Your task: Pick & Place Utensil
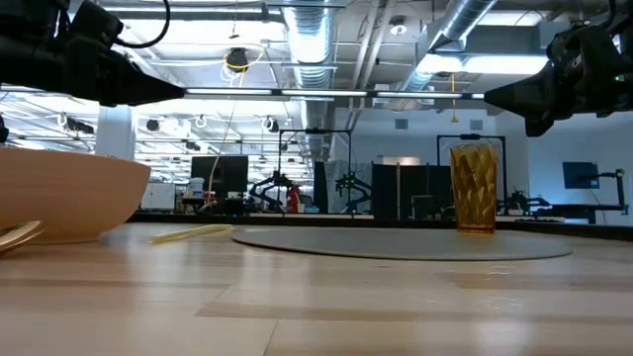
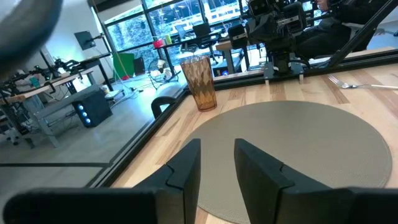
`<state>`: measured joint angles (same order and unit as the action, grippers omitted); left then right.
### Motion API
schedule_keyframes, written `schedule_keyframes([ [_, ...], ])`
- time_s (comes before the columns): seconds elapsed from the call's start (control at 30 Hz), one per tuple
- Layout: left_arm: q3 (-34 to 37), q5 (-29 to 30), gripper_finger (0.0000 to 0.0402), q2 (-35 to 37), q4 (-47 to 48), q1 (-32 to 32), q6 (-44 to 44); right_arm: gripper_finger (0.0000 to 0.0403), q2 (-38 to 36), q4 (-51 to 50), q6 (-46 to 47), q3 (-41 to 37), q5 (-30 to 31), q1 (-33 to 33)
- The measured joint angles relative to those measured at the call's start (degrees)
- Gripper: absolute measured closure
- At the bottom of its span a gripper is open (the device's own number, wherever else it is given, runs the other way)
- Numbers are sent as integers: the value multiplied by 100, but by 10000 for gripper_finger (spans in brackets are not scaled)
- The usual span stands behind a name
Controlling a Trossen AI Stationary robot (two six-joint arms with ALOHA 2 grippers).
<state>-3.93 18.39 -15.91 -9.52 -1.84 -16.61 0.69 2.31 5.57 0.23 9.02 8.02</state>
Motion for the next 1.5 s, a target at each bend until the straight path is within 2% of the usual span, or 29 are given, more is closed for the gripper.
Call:
schedule_keyframes([
  [0.3,-1,-2,302,-1,-42,0,-72,401,0,1,2,0,0,-1],
  [0.4,0,-4,302,-2,-126,0,260,401,0,0,0,2,0,1],
  [0.5,0,-4,302,0,-302,2,1021,401,0,-1,2,2,0,-1],
  [0.9,0,-4,302,-1,-1973,0,1296,401,0,1,1,2,0,0],
  [1.07,-1,-44,302,-6,-2196,0,1265,401,0,-1,74,2,0,-1],
  [1.2,-6,-151,302,-208,-2192,2,1265,401,0,94,632,2,1,-1],
  [1.5,-641,-152,263,-1423,-2195,0,1025,401,-2,782,699,0,0,-13],
])
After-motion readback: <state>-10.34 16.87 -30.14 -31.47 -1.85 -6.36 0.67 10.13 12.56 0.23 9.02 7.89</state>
